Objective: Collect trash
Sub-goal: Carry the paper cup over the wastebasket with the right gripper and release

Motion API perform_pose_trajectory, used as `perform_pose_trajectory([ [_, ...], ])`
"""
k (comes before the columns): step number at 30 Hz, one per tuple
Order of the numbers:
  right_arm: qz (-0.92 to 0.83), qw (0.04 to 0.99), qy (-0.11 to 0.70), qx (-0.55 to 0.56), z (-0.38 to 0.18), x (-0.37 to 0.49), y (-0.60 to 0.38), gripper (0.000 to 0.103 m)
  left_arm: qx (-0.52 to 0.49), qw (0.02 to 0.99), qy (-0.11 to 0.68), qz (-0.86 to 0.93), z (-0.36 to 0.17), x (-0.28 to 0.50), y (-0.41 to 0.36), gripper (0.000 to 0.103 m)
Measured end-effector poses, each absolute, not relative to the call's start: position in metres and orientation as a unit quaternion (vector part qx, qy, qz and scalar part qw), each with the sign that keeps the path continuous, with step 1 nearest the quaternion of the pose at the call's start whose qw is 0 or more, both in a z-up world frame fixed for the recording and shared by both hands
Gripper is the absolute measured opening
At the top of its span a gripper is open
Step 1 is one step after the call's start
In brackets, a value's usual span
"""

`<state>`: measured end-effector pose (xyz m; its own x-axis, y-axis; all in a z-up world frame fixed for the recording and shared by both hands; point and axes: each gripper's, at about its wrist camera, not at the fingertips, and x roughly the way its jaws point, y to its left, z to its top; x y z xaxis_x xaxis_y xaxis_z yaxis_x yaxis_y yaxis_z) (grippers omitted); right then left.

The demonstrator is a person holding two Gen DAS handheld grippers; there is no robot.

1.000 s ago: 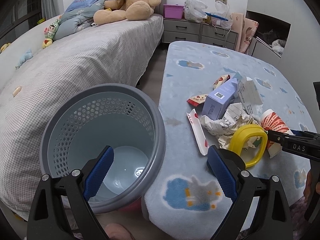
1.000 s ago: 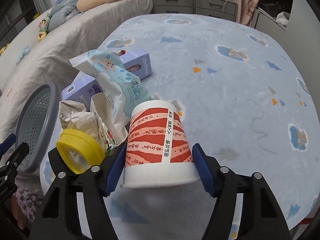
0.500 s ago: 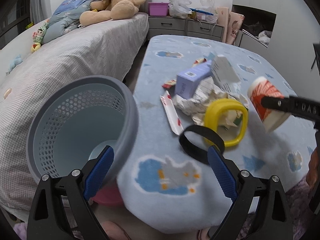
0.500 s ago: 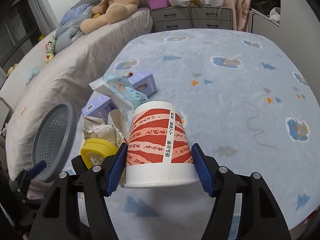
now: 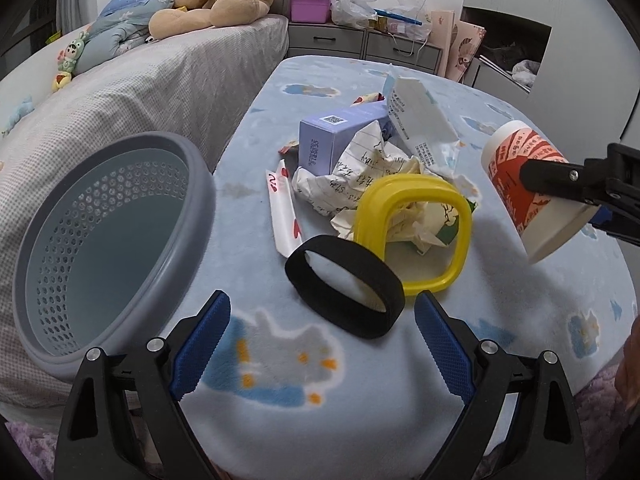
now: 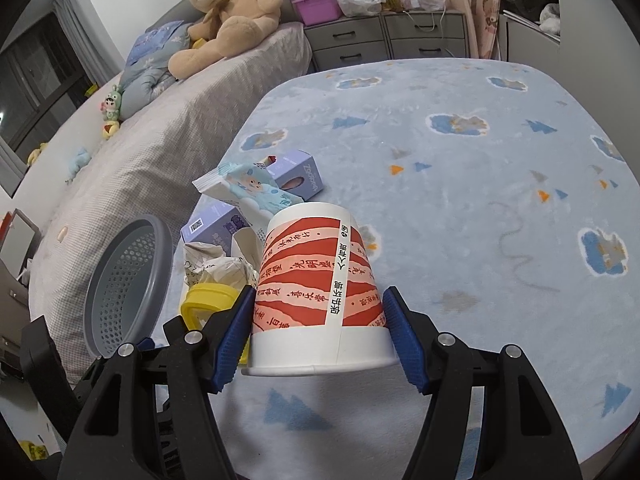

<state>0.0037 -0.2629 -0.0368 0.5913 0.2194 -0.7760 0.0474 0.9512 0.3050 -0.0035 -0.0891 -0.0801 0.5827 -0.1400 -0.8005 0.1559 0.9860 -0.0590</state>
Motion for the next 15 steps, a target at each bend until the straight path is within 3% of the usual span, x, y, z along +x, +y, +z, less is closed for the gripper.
perform_pose_trajectory([
  [3,0.051,0.879,0.45,0.149,-0.0373,0.0038,-0.2639,0.063,0.003,0.89,0.448,-0.089,-0.0796,-0.0004,-0.0923,0.082],
  [11,0.05,0.88,0.448,0.151,-0.0372,0.003,-0.2637,0.063,-0.005,0.879,0.461,-0.122,-0.0796,-0.001,-0.097,0.018],
  [15,0.051,0.881,0.445,0.15,-0.0358,0.0014,-0.2629,0.063,-0.009,0.879,0.46,-0.126,-0.0755,-0.004,-0.0925,0.01],
])
